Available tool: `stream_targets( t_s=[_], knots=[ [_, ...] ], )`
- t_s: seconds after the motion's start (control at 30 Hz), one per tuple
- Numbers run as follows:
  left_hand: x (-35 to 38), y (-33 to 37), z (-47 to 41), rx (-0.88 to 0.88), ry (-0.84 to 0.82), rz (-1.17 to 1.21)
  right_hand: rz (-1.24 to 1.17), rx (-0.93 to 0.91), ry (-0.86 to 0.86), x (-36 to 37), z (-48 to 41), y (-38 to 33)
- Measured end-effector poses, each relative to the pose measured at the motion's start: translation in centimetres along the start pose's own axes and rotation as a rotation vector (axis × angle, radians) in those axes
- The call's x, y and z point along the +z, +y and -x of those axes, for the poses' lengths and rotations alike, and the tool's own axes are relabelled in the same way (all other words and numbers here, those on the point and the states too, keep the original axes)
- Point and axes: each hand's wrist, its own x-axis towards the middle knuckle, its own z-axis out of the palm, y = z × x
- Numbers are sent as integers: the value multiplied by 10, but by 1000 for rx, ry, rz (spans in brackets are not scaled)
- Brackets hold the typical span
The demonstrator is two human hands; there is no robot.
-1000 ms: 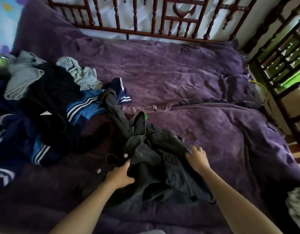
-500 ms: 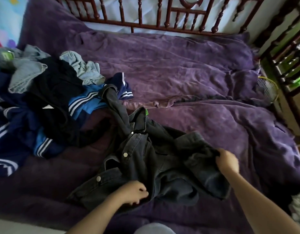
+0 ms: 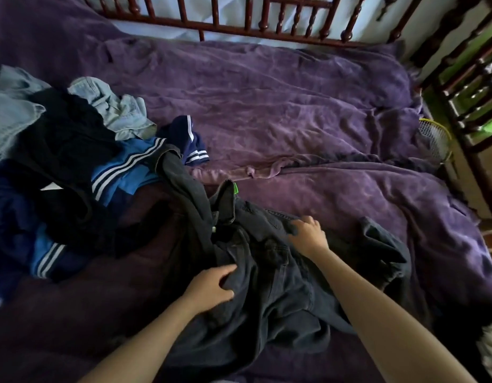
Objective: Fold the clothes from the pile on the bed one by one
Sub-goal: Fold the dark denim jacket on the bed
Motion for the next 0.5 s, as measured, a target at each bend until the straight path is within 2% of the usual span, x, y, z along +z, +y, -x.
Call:
stream_targets(
  t_s=[0.1, 0.17, 0.3, 0.43, 0.47, 0.5],
  knots=[
    [17, -4, 22, 14, -278, 3, -29, -79, -97, 10, -28, -37],
    [24, -9, 29, -2, -317, -43, -53, -102, -160, 19, -45, -56],
    [9, -11, 23, -28, -238, -129, -14, -87, -188, 34, -78, -72],
    [-9, -16, 16, -46, -165, -89, 57, -36, -221, 41, -111, -64],
    [-13, -18, 14, -55, -84, -93, 79, -23, -242, 43, -115, -60],
    [-18, -19, 11, -68, 78, -100, 92, -10, -265, 46, -118, -56]
  ],
)
